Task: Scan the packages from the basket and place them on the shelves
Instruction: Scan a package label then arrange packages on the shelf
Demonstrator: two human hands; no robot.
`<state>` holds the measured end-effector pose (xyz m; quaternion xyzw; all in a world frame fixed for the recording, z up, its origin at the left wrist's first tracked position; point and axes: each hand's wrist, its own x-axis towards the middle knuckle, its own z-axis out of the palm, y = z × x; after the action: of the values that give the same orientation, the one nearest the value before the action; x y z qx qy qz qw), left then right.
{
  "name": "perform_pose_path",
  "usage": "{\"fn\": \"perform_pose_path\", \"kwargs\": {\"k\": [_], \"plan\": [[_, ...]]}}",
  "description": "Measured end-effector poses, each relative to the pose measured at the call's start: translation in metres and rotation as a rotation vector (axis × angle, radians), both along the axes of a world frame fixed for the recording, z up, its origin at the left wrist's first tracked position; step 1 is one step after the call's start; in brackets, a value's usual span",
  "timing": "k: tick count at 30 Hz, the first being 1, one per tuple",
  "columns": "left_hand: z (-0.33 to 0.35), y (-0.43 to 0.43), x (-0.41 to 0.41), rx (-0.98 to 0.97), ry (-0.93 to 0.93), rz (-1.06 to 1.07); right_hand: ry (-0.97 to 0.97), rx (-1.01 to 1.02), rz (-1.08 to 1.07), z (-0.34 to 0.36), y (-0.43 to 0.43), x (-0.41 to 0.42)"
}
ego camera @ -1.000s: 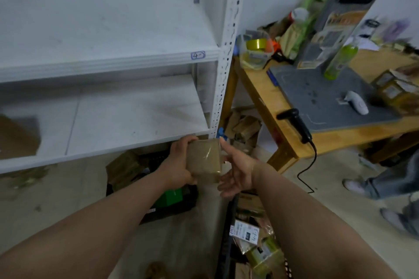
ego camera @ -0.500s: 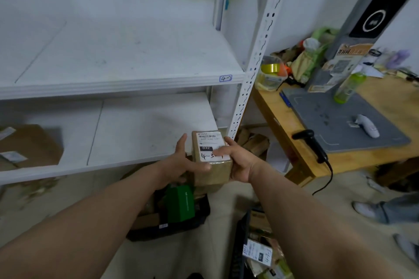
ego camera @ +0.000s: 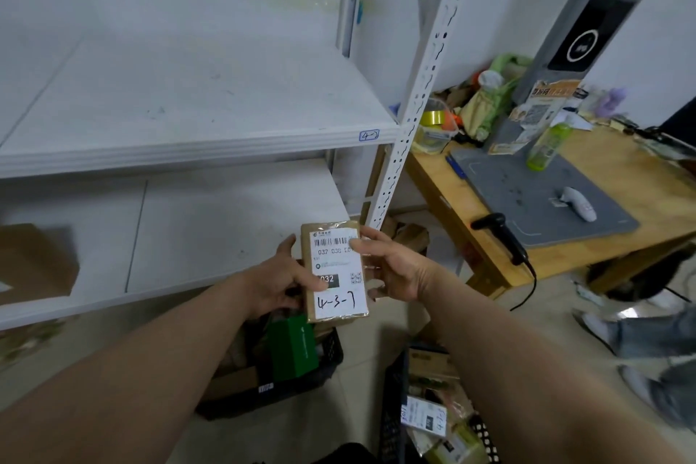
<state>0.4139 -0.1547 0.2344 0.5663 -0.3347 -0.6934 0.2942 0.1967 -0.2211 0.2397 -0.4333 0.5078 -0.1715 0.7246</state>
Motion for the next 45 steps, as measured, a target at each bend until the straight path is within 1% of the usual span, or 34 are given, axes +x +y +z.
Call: {"fn": "perform_pose_path", "kwargs": {"k": [6,9,14,21,24,26,29,30,31,33,34,36,38,42,43,45], "plan": [[0.004,-0.016,-0.008,-0.018,-0.033,-0.038,-0.007,-0.034,0.05,0.011,-0.012,0.002],[0.004,-0.026,-0.014,0.007,-0.029,-0.013,-0.011,-0.016,0.057,0.003,-0.024,-0.004],[0.001,-0.049,-0.028,0.017,-0.059,-0.03,-0.023,-0.002,0.098,-0.004,-0.053,-0.02],[-0.001,-0.109,-0.065,0.012,-0.081,0.028,-0.061,-0.004,0.08,-0.007,-0.114,-0.059],[-0.005,-0.141,-0.09,0.01,-0.115,0.047,-0.025,-0.001,0.05,-0.011,-0.145,-0.089],[-0.013,-0.163,-0.107,0.028,-0.138,0.057,0.036,-0.005,-0.005,-0.012,-0.166,-0.111],[-0.027,-0.191,-0.134,0.058,-0.176,0.023,0.181,-0.024,-0.21,-0.025,-0.197,-0.151],[-0.032,-0.199,-0.143,0.064,-0.184,-0.001,0.277,-0.065,-0.271,-0.032,-0.207,-0.166],[-0.038,-0.207,-0.152,0.068,-0.192,-0.017,0.441,-0.123,-0.292,-0.039,-0.218,-0.183],[-0.047,-0.221,-0.169,0.073,-0.215,-0.016,0.809,-0.228,-0.258,-0.053,-0.233,-0.215],[-0.053,-0.228,-0.176,0.077,-0.23,-0.006,0.932,-0.245,-0.254,-0.057,-0.237,-0.229],[-0.062,-0.24,-0.189,0.088,-0.237,0.013,1.064,-0.258,-0.296,-0.068,-0.243,-0.255],[-0.071,-0.252,-0.201,0.104,-0.243,0.04,1.115,-0.231,-0.324,-0.079,-0.25,-0.275],[-0.077,-0.269,-0.224,0.144,-0.247,0.129,1.06,-0.149,-0.336,-0.107,-0.263,-0.304],[-0.077,-0.272,-0.229,0.147,-0.247,0.146,1.049,-0.118,-0.303,-0.111,-0.263,-0.309],[-0.077,-0.277,-0.239,0.156,-0.272,0.179,1.031,-0.093,-0.162,-0.116,-0.261,-0.315]]}}
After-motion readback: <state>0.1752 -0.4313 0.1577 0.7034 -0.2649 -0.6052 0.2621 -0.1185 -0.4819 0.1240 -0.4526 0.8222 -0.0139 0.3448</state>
